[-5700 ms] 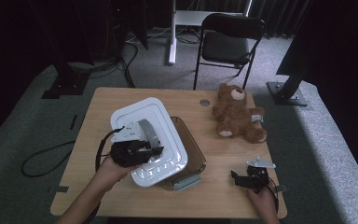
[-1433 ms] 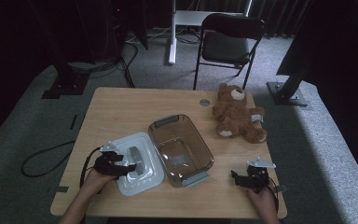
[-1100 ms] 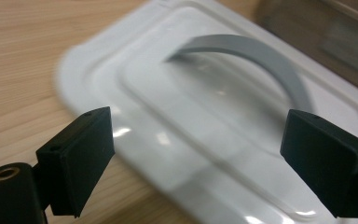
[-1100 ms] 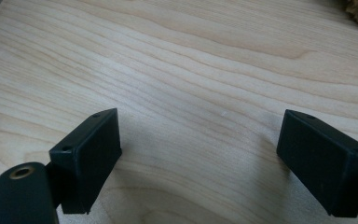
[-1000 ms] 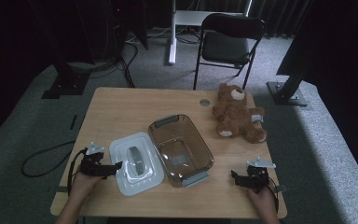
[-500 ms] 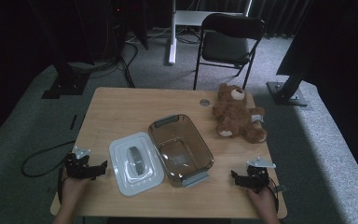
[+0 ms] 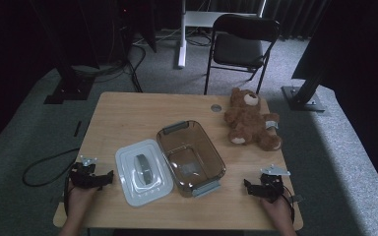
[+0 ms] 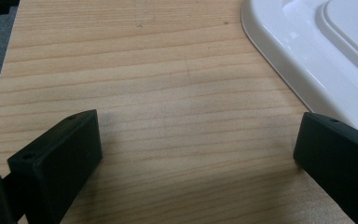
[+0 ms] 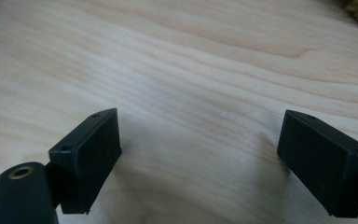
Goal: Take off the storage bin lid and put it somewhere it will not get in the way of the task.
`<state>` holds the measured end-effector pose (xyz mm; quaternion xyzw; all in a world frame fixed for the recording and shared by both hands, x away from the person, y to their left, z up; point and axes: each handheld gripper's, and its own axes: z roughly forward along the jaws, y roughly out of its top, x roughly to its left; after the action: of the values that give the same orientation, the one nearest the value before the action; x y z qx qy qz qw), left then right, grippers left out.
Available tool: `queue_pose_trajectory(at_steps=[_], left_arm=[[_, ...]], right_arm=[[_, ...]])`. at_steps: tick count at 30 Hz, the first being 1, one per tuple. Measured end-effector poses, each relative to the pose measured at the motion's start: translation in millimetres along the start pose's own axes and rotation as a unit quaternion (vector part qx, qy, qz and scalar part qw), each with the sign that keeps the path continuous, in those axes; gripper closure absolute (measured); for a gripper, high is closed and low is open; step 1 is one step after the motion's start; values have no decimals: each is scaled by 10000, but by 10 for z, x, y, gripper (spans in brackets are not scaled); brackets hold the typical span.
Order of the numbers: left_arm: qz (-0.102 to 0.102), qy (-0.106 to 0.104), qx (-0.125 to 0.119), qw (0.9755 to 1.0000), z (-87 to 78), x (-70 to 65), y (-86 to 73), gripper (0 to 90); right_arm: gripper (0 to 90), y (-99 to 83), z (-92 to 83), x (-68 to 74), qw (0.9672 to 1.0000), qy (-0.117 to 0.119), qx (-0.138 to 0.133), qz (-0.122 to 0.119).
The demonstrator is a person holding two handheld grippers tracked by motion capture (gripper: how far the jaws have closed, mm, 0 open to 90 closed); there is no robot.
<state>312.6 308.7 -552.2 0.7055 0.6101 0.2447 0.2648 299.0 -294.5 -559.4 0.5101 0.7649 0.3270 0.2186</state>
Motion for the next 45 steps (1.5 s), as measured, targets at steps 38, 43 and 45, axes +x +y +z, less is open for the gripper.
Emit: queue_pose_trajectory(at_steps=[38,43,45], left_arm=[[-38,-22,-191,9998,17,-11,-35,16],[-38,-21,-191,9998,17,-11,-35,16],[-39,-22,-192,9998,17,-11,-35,16]], right_arm=[[109,1408,-53,-289,9945,-356,-550,815],[109,1445,-50,-267,9945,-340,-579,802],[109,1450,-53,-268,9946,-343,-579,795]])
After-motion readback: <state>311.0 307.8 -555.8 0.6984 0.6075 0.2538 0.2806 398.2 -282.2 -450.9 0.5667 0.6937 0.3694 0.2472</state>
